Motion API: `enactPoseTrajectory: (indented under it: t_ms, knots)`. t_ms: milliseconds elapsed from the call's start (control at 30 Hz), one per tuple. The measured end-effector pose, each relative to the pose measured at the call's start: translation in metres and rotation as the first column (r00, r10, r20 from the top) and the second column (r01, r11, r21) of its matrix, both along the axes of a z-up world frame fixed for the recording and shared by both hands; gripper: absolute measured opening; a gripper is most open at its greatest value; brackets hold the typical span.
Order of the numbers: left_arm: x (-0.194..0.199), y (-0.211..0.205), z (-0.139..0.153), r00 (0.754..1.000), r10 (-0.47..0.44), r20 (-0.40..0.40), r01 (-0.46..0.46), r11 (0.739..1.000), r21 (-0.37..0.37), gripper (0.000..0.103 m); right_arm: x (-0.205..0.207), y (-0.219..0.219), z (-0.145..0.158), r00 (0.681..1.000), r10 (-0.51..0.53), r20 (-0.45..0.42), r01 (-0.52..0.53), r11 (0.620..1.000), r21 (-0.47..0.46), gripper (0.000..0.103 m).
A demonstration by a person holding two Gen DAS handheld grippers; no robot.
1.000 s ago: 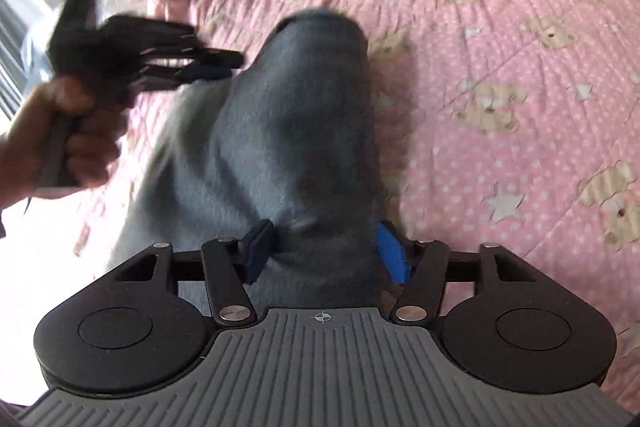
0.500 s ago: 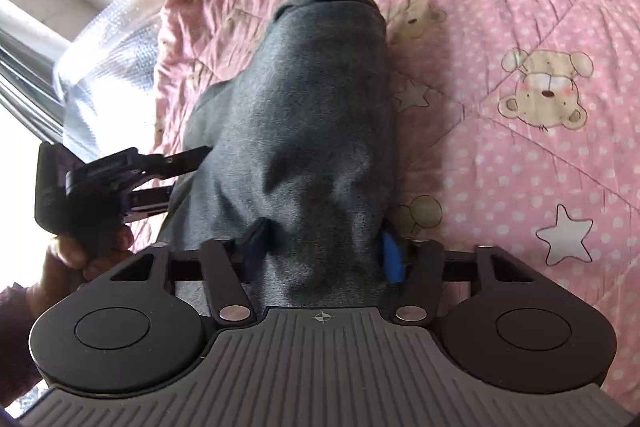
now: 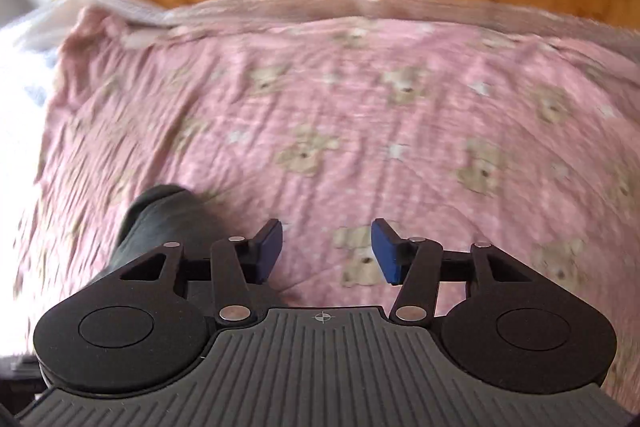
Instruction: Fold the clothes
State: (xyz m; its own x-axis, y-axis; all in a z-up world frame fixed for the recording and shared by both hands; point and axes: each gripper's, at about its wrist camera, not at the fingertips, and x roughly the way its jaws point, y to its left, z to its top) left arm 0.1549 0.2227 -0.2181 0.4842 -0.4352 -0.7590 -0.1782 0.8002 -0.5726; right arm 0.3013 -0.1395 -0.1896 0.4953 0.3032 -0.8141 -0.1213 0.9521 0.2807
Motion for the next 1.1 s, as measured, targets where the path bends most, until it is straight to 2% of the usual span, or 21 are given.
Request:
enactPoseTrajectory:
  t_ms: [67,133,233,267,367,433,467,500,533,567,633,700,833,933,1000,1067,1100]
  knots:
    - [-0.006,0.011,0.01,0.999,-0.003,0.04,0.004,1.0,-0.019,0.047,-0.05,-0.021,0.003,0.995,-0.099,0.02,0.096,0.988,0.123,0.057]
    - [-0.002,0.02,0.009,0.998,-0.009,0.055,0.011,0.999,-0.035,0.053,-0.114,-0.03,-0.005,0.985,-0.172,-0.015,0.17,0.948,0.269,0.063]
    - [0.018,0.022,-0.003,0.997,-0.061,0.039,0.063,0.997,-0.039,0.051,-0.197,-0.017,-0.045,0.956,-0.235,-0.178,0.293,0.828,0.479,0.065]
    - [0.023,0.022,-0.004,0.995,-0.083,0.048,0.084,0.996,-0.016,0.051,-0.218,-0.008,-0.06,0.939,-0.254,-0.23,0.339,0.787,0.515,0.065]
    - [0.036,0.022,-0.004,0.986,-0.149,0.073,0.147,0.988,0.035,0.051,-0.246,0.016,-0.089,0.904,-0.33,-0.27,0.426,0.719,0.549,0.065]
    - [0.041,0.02,-0.003,0.98,-0.176,0.087,0.172,0.983,0.057,0.046,-0.251,0.027,-0.097,0.89,-0.373,-0.262,0.455,0.697,0.554,0.051]
    - [0.044,0.02,-0.002,0.977,-0.191,0.095,0.185,0.98,0.07,0.037,-0.25,0.032,-0.097,0.885,-0.391,-0.252,0.463,0.697,0.547,0.041]
    - [0.047,0.018,0.0,0.971,-0.213,0.104,0.205,0.975,0.087,0.032,-0.25,0.036,-0.095,0.882,-0.408,-0.235,0.468,0.711,0.525,0.02]
    - [0.049,0.016,0.003,0.966,-0.233,0.112,0.222,0.97,0.1,0.017,-0.25,0.04,-0.089,0.881,-0.421,-0.214,0.469,0.725,0.504,0.012]
    - [0.052,0.017,0.006,0.963,-0.24,0.123,0.229,0.969,0.098,0.014,-0.251,0.044,-0.081,0.881,-0.432,-0.191,0.467,0.738,0.487,0.01]
    - [0.054,0.022,0.016,0.961,-0.229,0.153,0.215,0.971,0.104,0.013,-0.255,0.048,-0.064,0.884,-0.44,-0.155,0.457,0.747,0.483,0.008]
    - [0.056,0.027,0.015,0.962,-0.229,0.147,0.213,0.97,0.113,0.013,-0.257,0.058,-0.053,0.89,-0.436,-0.137,0.447,0.768,0.458,0.008]
    - [0.06,0.033,-0.012,0.968,-0.233,0.095,0.215,0.962,0.168,0.013,-0.257,0.077,-0.071,0.896,-0.405,-0.182,0.444,0.816,0.371,0.008]
    - [0.065,0.039,-0.029,0.964,-0.258,0.06,0.25,0.962,0.111,0.015,-0.257,0.091,-0.077,0.904,-0.391,-0.176,0.426,0.86,0.279,0.008]
    - [0.067,0.046,-0.03,0.957,-0.282,0.063,0.275,0.956,0.105,0.019,-0.259,0.098,-0.075,0.907,-0.392,-0.157,0.419,0.881,0.222,0.008]
    - [0.069,0.056,-0.026,0.956,-0.29,0.05,0.284,0.953,0.104,0.031,-0.26,0.101,-0.07,0.911,-0.386,-0.144,0.407,0.896,0.178,0.011]
    - [0.069,0.063,-0.023,0.956,-0.288,0.044,0.282,0.953,0.109,0.037,-0.262,0.102,-0.067,0.913,-0.383,-0.141,0.402,0.902,0.156,0.021]
